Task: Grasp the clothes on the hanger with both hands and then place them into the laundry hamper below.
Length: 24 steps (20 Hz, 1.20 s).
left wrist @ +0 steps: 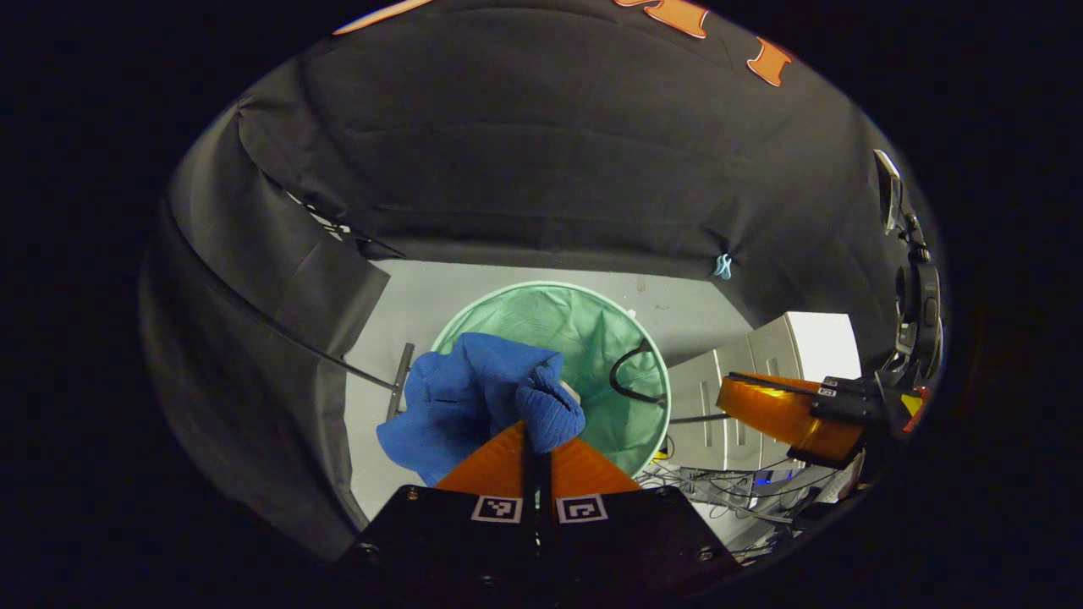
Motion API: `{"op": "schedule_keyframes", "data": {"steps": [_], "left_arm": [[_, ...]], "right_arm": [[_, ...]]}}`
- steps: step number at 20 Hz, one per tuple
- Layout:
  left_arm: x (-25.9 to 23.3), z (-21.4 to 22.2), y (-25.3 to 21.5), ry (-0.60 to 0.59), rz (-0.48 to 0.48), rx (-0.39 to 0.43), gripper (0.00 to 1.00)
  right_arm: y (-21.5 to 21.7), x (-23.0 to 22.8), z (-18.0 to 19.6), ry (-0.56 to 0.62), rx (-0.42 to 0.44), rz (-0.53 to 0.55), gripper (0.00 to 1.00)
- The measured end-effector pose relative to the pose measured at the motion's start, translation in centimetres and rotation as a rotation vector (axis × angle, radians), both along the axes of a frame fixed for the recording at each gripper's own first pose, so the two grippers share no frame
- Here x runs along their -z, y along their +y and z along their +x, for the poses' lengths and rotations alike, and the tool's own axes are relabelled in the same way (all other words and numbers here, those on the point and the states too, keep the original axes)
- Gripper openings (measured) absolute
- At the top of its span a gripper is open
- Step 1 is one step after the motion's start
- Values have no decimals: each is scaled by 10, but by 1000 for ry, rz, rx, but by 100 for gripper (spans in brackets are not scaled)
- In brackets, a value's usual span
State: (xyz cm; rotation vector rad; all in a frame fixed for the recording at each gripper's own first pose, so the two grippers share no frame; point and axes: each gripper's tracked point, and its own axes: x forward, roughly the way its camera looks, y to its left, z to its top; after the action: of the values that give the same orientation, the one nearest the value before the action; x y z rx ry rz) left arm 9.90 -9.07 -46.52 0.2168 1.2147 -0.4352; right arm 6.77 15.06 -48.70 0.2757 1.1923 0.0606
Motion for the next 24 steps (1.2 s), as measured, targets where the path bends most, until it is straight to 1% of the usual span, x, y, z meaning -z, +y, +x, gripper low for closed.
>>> {"op": "schedule_keyframes", "data": {"steps": [2,5,6,7,8,9,10,13,14,15,16,17,18,19,20,21,22,24], "left_arm": [[1,0,3,-1,21,3,4],[-3,5,-2,-11,-2,-4,11],[-5,8,-5,-23,-8,-4,13],[-8,10,-6,-30,-12,0,12],[-11,10,-6,-37,-18,4,24],[-19,10,-5,-45,-23,7,33],[-29,7,-3,-53,-27,8,33],[-42,1,-1,-80,-32,11,46],[-45,-3,5,-89,-29,13,47],[-48,-5,7,-92,-33,15,57],[-52,-8,10,-99,-35,15,60],[-56,-9,13,-107,-36,14,65],[-60,-13,16,-116,-37,12,76],[-65,-15,19,-124,-43,10,80],[-72,-18,24,-135,-46,6,80],[-80,-20,31,-151,-50,1,84],[-87,-21,34,-164,-59,-1,81],[-103,-21,43,-196,-70,-9,85]], "right_arm": [[1,-2,-4,16,17,-2,8],[-1,-1,-12,30,32,-4,8],[-3,-2,-12,33,33,-10,25],[-4,4,-15,35,36,-17,42],[-4,4,-17,34,42,-26,33],[-5,4,-21,32,47,-28,33],[-4,1,-23,28,52,-24,47],[2,-8,-30,15,59,-25,54],[3,-10,-33,10,56,-27,64],[3,-12,-38,5,53,-33,63],[4,-17,-40,-4,50,-37,78],[7,-23,-44,-14,49,-36,79],[10,-28,-48,-25,51,-39,73],[11,-35,-50,-36,54,-45,81],[12,-40,-52,-48,55,-49,86],[13,-46,-55,-63,58,-56,98],[14,-54,-58,-76,59,-64,99],[18,-71,-64,-106,64,-75,99]]}}
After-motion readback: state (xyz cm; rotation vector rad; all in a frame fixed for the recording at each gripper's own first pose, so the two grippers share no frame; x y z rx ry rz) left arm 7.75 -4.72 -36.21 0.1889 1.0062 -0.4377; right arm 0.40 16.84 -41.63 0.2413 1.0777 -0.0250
